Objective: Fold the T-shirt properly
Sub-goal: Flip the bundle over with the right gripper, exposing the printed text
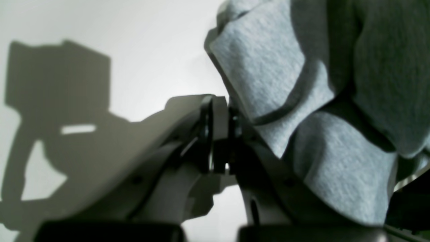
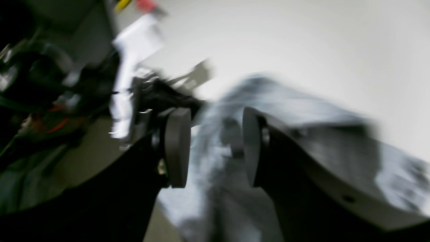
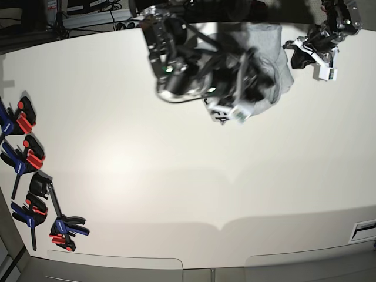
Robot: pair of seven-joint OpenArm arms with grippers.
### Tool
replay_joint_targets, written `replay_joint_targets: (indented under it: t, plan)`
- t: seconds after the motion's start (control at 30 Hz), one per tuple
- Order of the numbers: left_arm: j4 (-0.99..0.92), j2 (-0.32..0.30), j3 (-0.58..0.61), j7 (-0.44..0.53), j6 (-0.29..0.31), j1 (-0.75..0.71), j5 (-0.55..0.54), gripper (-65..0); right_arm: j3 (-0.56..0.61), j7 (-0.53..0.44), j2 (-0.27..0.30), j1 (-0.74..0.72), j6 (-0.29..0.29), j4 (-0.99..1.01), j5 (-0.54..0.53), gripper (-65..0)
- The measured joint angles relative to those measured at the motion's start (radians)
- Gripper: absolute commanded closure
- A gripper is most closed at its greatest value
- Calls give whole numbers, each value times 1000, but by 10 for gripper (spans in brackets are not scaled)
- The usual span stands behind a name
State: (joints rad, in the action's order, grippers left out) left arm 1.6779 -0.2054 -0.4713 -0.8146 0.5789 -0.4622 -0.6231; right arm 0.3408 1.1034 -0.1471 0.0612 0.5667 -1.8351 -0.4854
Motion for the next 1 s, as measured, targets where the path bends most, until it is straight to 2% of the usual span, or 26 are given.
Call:
replay_joint_targets:
  t: [0.13, 0.37, 0.6, 0.67, 0.7, 0.73, 0.8, 0.83, 1.0]
  plan:
    - [0, 0, 0, 0, 0, 0, 0, 0, -114, 19, 0, 4, 18, -4, 11, -391]
    - [0, 0, 0, 0, 0, 0, 0, 0, -133, 14, 23, 38, 21, 5, 7, -396]
    - [0, 0, 0, 0, 0, 0, 0, 0, -79, 23, 23, 65, 22, 16, 11, -392]
    - [0, 0, 0, 0, 0, 0, 0, 0, -63, 23, 23, 68, 22, 16, 15, -357]
    - [0, 0, 0, 0, 0, 0, 0, 0, -55, 23, 23, 69, 22, 16, 19, -313]
    - [0, 0, 0, 0, 0, 0, 0, 0, -48, 23, 22, 69, 21, 16, 23, -246]
    - [0, 0, 0, 0, 0, 0, 0, 0, -41, 23, 23, 69, 21, 16, 26, -54]
    - [0, 0, 0, 0, 0, 0, 0, 0, -41, 23, 22, 69, 21, 16, 26, 0]
    - [0, 0, 0, 0, 0, 0, 0, 0, -41, 48, 17, 69, 22, 16, 21, 0]
